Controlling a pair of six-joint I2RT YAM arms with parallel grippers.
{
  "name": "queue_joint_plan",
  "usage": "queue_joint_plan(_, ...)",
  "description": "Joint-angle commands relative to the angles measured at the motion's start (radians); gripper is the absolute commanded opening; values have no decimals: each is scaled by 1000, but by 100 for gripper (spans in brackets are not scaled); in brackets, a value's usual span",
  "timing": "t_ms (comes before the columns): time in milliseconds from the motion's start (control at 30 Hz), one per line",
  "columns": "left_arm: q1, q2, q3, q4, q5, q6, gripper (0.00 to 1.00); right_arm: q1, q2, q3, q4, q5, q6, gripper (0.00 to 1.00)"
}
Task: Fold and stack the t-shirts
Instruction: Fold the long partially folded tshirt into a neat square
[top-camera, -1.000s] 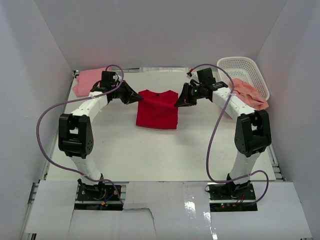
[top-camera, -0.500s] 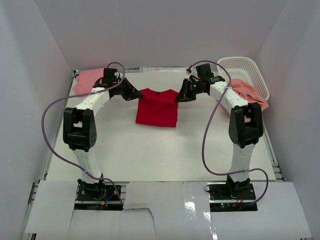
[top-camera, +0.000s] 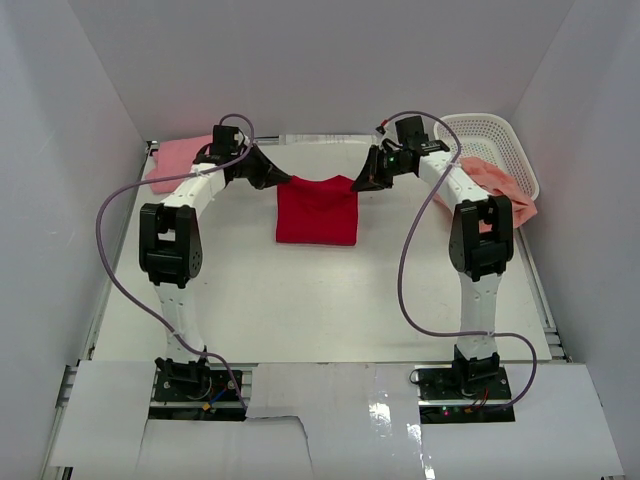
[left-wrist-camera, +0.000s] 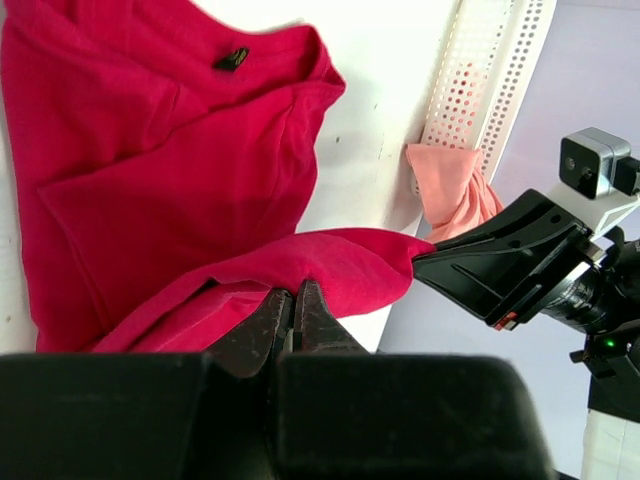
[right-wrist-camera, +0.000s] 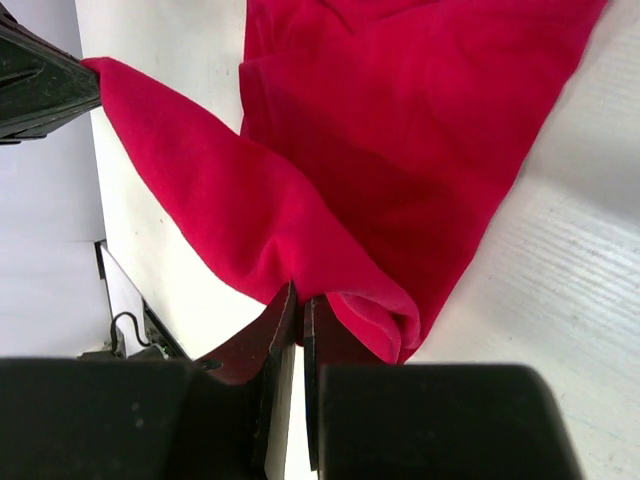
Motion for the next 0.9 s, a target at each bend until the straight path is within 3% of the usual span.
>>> queue_joint_plan(0, 8, -1, 81, -24, 0, 1, 0, -12, 28, 95, -21, -48, -13, 8)
queue_joint_plan(867, 47, 88, 84, 12, -39, -5, 1, -15, 286, 349, 40, -148, 32, 8)
